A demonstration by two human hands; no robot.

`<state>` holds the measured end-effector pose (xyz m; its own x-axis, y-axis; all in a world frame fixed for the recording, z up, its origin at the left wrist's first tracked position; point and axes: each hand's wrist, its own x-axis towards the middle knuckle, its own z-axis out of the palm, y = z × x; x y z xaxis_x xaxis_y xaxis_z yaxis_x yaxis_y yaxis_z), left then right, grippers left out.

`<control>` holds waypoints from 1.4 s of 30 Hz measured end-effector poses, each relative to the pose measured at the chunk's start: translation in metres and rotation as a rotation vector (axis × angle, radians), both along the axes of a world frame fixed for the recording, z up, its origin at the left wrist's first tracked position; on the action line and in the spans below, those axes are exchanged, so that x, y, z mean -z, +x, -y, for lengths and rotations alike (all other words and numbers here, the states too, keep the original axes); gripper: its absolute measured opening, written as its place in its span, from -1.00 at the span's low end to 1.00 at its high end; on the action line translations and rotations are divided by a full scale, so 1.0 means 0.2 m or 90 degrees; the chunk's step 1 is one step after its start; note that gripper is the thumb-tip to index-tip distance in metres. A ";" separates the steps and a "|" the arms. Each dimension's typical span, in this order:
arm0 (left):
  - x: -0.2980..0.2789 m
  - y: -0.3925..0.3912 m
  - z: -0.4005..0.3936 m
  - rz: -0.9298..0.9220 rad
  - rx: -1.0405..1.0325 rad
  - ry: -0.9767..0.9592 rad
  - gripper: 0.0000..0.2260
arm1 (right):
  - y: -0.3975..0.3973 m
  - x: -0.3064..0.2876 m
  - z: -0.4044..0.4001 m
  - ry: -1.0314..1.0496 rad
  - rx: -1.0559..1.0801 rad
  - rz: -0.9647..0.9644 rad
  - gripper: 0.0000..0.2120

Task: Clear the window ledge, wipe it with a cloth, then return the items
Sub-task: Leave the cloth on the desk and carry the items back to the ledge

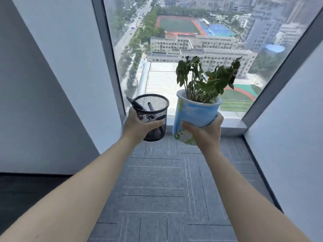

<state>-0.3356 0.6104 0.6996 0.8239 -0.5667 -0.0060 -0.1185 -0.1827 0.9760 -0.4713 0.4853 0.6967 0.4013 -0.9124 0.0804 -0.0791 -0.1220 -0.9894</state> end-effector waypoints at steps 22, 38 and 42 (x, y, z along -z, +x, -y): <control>0.74 0.92 1.94 -0.105 -0.025 0.054 -0.38 | 0.91 0.69 1.96 0.061 0.000 -0.157 -0.22; 2.40 1.59 2.88 -0.088 -0.020 0.097 -0.28 | 1.54 2.39 2.88 0.086 0.027 -0.147 -0.18; 2.94 1.71 3.06 -0.055 -0.015 0.102 -0.36 | 1.67 2.91 3.06 0.069 0.041 -0.140 -0.16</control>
